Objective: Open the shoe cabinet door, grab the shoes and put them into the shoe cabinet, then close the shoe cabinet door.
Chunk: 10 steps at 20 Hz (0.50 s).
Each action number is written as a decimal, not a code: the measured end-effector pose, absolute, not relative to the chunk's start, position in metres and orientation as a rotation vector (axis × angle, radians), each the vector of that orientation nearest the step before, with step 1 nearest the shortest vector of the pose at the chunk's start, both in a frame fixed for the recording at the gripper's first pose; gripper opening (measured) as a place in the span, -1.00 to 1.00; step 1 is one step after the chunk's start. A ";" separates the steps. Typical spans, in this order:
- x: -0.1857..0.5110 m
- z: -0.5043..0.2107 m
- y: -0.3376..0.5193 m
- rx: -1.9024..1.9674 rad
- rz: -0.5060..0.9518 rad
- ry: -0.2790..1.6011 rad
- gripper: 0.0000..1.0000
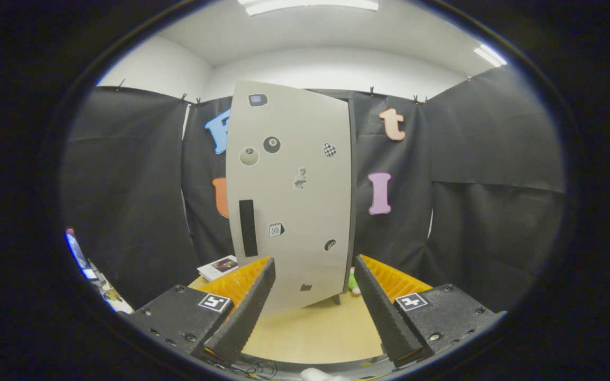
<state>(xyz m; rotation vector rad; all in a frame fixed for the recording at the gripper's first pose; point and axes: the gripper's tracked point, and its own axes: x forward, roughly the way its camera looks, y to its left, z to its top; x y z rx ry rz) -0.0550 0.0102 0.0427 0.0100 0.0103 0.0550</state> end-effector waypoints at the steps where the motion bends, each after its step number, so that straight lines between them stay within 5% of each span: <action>1: -0.063 0.043 0.006 0.005 0.043 0.004 0.97; 10: -0.095 0.051 -0.010 0.027 0.006 -0.029 0.97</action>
